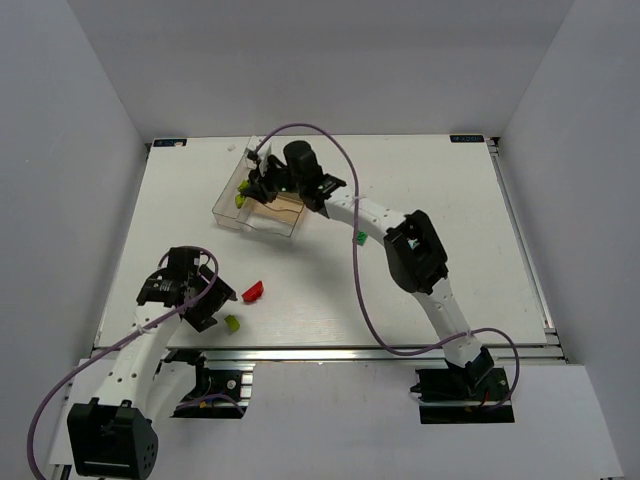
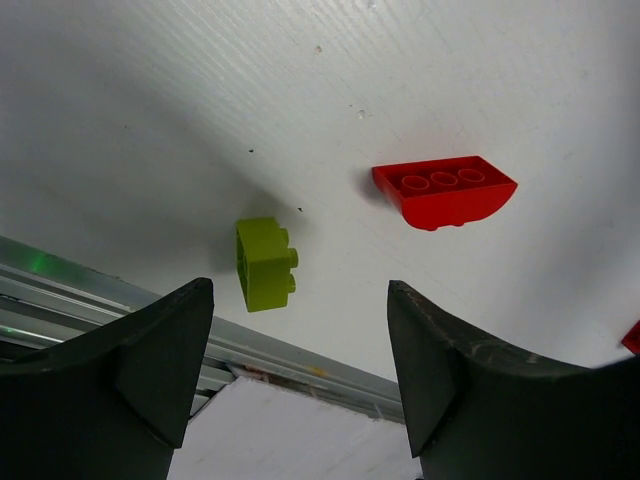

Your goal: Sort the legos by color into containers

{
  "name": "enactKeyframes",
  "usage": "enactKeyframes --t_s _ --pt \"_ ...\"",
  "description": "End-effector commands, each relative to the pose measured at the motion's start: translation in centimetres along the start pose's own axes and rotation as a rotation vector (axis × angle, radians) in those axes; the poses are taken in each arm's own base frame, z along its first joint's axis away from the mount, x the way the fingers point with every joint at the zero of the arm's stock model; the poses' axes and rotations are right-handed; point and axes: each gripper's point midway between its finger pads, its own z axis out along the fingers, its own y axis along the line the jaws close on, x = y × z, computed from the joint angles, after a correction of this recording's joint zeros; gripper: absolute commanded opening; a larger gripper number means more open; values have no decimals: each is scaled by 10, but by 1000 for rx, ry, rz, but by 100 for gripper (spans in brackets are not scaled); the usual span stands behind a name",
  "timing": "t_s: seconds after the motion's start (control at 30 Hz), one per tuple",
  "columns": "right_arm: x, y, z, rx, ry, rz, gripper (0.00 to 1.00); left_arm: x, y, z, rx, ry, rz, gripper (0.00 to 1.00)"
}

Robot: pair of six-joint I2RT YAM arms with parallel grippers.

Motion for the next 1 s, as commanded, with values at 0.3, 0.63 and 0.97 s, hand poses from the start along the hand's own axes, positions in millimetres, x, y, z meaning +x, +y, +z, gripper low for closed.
enactKeyframes --t_s 0.3,0.63,0.97 --pt "-16 -16 54 143 -268 -53 0 12 5 -2 31 13 -33 84" --pt "21 -16 73 163 -249 -90 23 12 1 0 29 30 -32 85" --pt "-25 -16 52 124 -300 -46 72 18 9 17 -23 75 -39 79"
